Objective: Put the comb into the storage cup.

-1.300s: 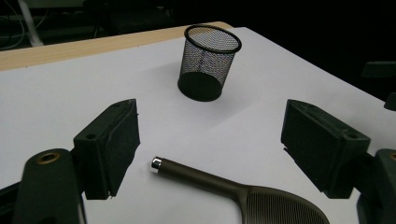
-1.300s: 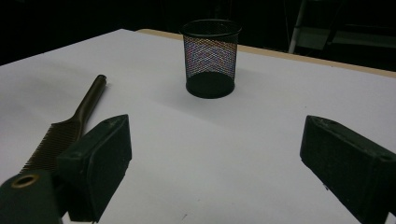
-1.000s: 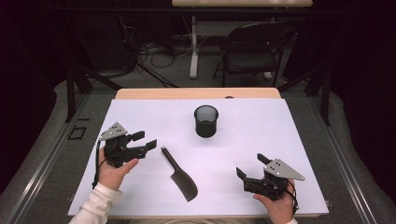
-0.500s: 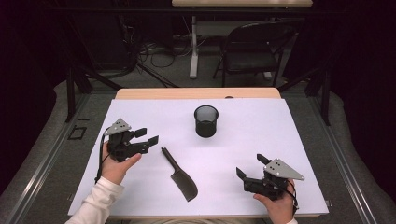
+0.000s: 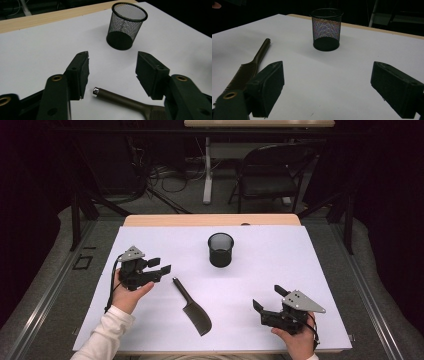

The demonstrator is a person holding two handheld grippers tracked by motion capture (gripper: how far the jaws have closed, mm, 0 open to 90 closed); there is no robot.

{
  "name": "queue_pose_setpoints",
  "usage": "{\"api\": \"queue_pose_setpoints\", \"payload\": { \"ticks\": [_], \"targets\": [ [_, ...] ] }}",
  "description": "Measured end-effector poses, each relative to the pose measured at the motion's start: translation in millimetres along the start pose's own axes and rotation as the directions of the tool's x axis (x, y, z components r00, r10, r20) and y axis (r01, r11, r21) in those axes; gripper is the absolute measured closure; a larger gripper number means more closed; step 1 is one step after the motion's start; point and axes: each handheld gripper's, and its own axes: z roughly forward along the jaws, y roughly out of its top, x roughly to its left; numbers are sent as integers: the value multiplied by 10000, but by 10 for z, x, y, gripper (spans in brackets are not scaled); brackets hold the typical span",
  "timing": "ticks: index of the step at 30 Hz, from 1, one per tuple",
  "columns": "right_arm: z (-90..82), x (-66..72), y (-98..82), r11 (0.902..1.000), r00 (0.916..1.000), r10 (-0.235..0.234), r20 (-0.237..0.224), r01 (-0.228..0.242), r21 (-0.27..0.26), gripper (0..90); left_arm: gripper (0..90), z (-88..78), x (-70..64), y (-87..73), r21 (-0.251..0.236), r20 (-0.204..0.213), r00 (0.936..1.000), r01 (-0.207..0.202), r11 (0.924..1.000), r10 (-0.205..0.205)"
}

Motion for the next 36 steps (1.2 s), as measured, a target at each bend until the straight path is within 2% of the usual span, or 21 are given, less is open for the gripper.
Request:
{"api": "queue_pose_setpoints", "payload": {
  "ticks": [10, 15, 19, 27, 33, 36],
  "targets": [
    [7, -5, -6, 10000, 10000, 42, 1, -42, 46, 121, 492, 160, -17, -14, 389, -299, 9994, -189, 9991, 201],
    [7, -7, -7, 10000, 10000, 48, 1, -48, 45, 124, 550, 243, -23, -25, 629, -455, 9982, -364, 9974, 393],
    [8, -10, -8, 10000, 10000, 59, 31, -59, 58, 129, 597, 293, -25, -37, 823, -553, 9977, -351, 9960, 397],
    [14, -12, -12, 10000, 10000, 65, 11, -65, 41, 137, 687, 391, 5, -82, 1083, -654, 9978, -16, 9941, 87],
    [13, -15, -13, 9999, 10000, 54, 26, -55, 124, 139, 756, 459, -6, -101, 1269, -554, 9984, -40, 9919, 111],
    [16, -15, -14, 9999, 10000, 38, 20, -38, 128, 141, 792, 497, -28, -114, 1368, -618, 9977, -186, 9904, 273]
  ]
}}
